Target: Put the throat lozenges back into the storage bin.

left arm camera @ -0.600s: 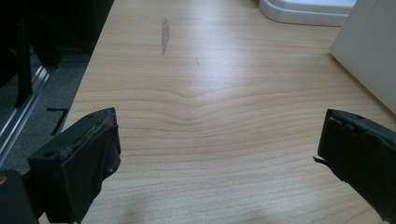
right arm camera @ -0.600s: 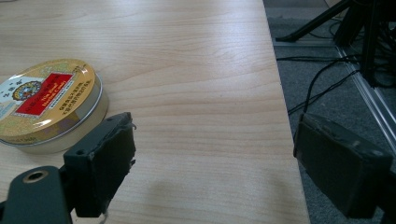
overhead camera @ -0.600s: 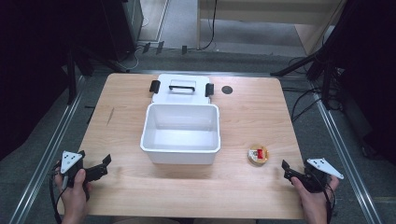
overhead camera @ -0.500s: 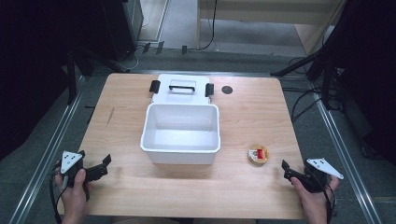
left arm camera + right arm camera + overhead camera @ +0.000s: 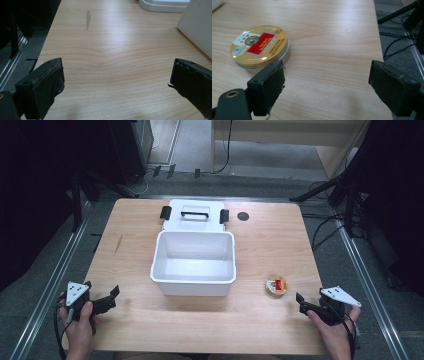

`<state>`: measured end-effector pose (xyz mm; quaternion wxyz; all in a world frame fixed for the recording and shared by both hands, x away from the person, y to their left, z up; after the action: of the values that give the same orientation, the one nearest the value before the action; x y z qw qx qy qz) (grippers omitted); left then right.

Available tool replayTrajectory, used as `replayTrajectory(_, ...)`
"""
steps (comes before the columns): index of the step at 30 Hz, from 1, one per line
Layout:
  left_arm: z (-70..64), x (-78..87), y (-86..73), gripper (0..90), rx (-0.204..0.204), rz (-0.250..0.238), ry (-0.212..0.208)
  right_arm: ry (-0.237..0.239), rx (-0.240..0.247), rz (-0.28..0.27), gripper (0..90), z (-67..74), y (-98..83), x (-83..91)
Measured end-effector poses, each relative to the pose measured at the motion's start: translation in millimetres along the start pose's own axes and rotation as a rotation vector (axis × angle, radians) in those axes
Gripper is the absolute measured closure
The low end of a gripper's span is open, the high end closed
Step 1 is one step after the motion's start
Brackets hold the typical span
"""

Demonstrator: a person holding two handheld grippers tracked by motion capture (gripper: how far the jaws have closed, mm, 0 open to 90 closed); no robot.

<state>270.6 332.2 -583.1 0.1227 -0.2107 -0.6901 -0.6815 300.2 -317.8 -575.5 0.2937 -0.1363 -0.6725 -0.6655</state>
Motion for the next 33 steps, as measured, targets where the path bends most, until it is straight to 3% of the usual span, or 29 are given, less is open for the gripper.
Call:
replayTrajectory(3, -0.7, 0.5, 0.0, 0.0, -0.004, -0.002, -0.003, 0.039, 0.065, 0.045, 13.2, 8.1, 10.5, 2.0)
replayTrajectory(6, -0.6, 0.4, 0.1, 0.0, -0.003, -0.003, -0.004, 0.057, 0.081, 0.067, 13.1, 10.7, 16.0, 2.7)
replayTrajectory(9, -0.4, 0.4, 0.0, 0.0, -0.002, -0.002, -0.005, 0.065, 0.117, 0.142, 13.2, 14.4, 24.5, 3.8)
replayTrajectory(10, -0.5, 0.3, 0.1, 0.0, -0.001, -0.003, -0.005, 0.065, 0.117, 0.142, 13.2, 14.4, 24.5, 3.8)
replayTrajectory(11, -0.6, 0.4, 0.0, 0.0, -0.002, -0.002, -0.007, 0.071, 0.147, 0.207, 12.9, 16.8, 26.5, 3.0)
replayTrajectory(16, -0.7, 0.3, 0.0, 0.0, -0.007, 0.001, -0.006, 0.055, 0.250, 0.372, 13.0, 24.1, 28.8, 1.1)
replayTrajectory(17, -0.9, 0.3, -0.1, 0.0, -0.007, 0.001, -0.006, 0.055, 0.250, 0.372, 13.0, 24.1, 28.8, 1.1)
replayTrajectory(18, -0.9, 0.3, -0.1, 0.0, -0.009, 0.002, -0.007, 0.061, 0.269, 0.430, 12.9, 28.2, 31.4, 0.3)
replayTrajectory(19, -0.9, 0.2, -0.1, 0.0, -0.009, 0.002, -0.007, 0.061, 0.269, 0.430, 12.9, 28.2, 31.4, 0.3)
replayTrajectory(20, -1.0, 0.3, -0.1, 0.0, -0.010, 0.002, -0.008, 0.064, 0.283, 0.482, 12.8, 31.6, 32.9, -0.7)
replayTrajectory(24, -1.0, 0.3, 0.0, 0.0, -0.008, 0.000, -0.008, 0.077, 0.303, 0.558, 12.9, 38.2, 36.4, -3.7)
replayTrajectory(29, -1.0, 0.4, 0.0, 0.0, -0.009, -0.001, -0.008, 0.079, 0.323, 0.636, 13.0, 43.9, 40.4, -8.6)
replayTrajectory(33, -1.0, 0.3, 0.0, 0.0, -0.009, 0.000, -0.009, 0.083, 0.341, 0.666, 13.4, 47.8, 43.0, -11.7)
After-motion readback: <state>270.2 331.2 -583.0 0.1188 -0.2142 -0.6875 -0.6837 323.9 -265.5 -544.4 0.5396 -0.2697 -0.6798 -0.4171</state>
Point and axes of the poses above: each handheld gripper's, and its own axes: x roughly backward along the jaws, y roughly out of its top, z roughly to its left, the point moved 7 cm from there along -x, roughly forward along the jaws, and after that the axes turned 3 degrees about -x, right-handed, at the moved point
